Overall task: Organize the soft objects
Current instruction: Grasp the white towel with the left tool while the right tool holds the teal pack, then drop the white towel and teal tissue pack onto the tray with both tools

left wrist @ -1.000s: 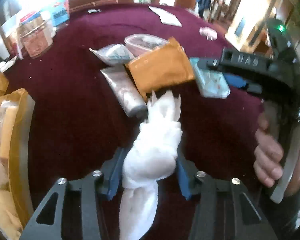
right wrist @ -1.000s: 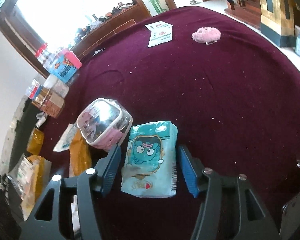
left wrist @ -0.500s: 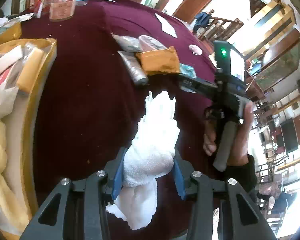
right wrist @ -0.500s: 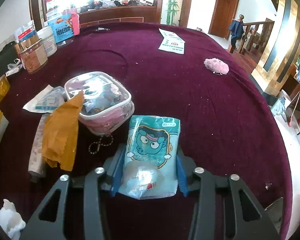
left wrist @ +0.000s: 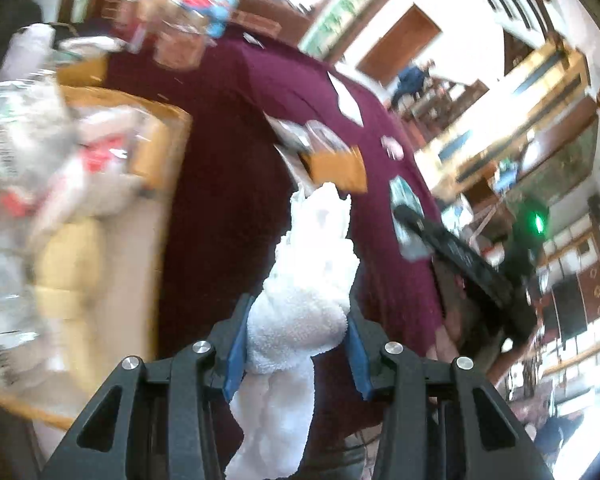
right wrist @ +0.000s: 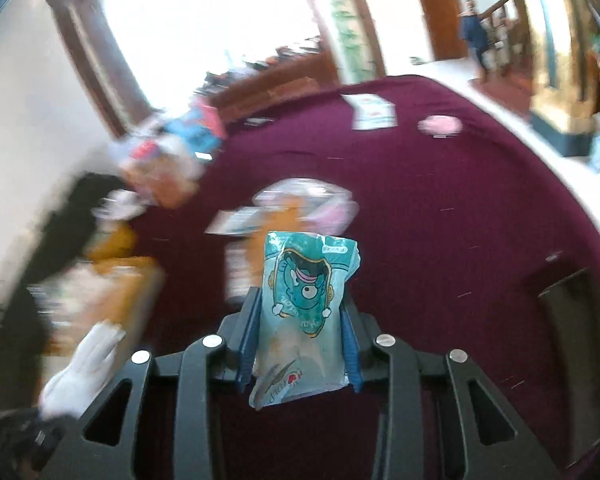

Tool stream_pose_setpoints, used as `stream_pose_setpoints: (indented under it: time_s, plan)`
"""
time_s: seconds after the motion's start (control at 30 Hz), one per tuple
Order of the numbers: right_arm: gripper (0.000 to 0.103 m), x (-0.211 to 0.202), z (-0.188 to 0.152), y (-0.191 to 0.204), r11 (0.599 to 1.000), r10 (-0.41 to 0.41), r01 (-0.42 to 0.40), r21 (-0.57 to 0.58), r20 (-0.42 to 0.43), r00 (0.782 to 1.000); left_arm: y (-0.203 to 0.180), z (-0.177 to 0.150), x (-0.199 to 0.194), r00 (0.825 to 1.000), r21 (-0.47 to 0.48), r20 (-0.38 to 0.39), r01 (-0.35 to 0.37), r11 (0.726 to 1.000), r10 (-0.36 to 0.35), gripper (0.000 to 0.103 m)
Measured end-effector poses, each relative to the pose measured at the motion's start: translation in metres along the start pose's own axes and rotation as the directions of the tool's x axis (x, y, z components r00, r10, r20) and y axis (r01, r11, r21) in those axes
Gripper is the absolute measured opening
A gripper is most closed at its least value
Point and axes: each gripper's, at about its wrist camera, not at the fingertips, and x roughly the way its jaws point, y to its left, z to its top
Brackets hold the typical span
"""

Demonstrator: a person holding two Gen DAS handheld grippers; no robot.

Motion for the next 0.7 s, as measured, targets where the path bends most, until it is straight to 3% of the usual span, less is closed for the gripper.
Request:
stream_pose_setpoints:
  time_s: [0.17,0.37,0.53,0.63,0.7]
  plan:
    - [0.035,-0.016,-0.016,0.052,0.982,0.177,-0.176,-0.062,0.000,0.984,0.054,0.008,-0.040,0.994,-0.122,0.089,-0.049,0.991,0.060,0.045]
    - [0.035,0.004,-0.027,0.122,0.906,0.396,-0.409,-0.109,-0.121,0.910,0.101,0.018,-0.067,0.981,-0.223,0.163,-0.063,0.973,0.101,0.045]
    - [0.036,0.031,-0.038,0.174,0.856,0.477,-0.508,-0.095,-0.237,0.847,0.135,0.024,-0.079,0.971,-0.284,0.196,-0.076,0.956,0.136,0.045]
    - [0.036,0.037,-0.055,0.198,0.842,0.480,-0.527,-0.119,-0.282,0.831,0.151,0.029,-0.077,0.969,-0.321,0.198,-0.076,0.944,0.146,0.045]
    - [0.036,0.039,-0.066,0.208,0.849,0.456,-0.511,-0.133,-0.302,0.837,0.157,0.032,-0.072,0.971,-0.328,0.194,-0.070,0.942,0.139,0.045]
